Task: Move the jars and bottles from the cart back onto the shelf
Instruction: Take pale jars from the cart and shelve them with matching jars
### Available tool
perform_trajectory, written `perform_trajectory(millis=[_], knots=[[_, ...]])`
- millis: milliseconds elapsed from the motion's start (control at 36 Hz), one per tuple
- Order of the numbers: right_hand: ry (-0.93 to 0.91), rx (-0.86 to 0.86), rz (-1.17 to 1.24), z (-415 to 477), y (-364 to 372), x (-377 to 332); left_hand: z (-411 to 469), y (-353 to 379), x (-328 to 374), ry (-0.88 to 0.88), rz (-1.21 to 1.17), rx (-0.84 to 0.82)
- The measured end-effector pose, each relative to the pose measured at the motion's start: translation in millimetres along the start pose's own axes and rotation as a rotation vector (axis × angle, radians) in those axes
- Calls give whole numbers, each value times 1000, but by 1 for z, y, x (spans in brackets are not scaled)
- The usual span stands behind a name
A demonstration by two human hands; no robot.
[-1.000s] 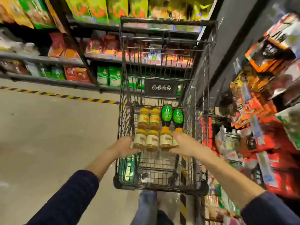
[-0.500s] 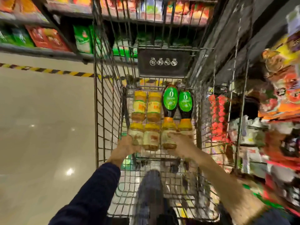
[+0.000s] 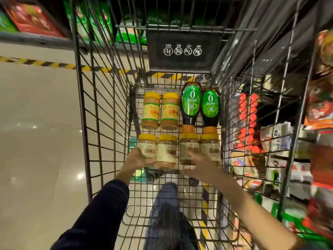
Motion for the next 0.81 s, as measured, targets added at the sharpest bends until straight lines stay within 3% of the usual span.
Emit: perform_trajectory(millis=[306, 417, 500, 611, 694, 806], knots=[[160, -29, -9, 8, 6, -1, -42, -15, 15, -23, -344, 10], [181, 1, -20, 23, 18, 0, -93, -29, 40, 4, -493, -99], [201, -4, 11, 26, 26, -1, -127, -48, 49, 104, -525, -117], [128, 188, -86, 35, 33, -11, -159, -74, 49, 201, -479, -146], [90, 218, -121, 46, 40, -13, -175, -92, 51, 258, -448, -153], [109, 257, -10, 58, 51, 1, -189, -111, 56, 319, -472, -157]])
Point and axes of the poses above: each hand's wrist, its own z-axis towards the middle knuckle, its own y-axis out of the palm, x = y × z, the point moved 4 cm from there along z, towards the middle knuckle
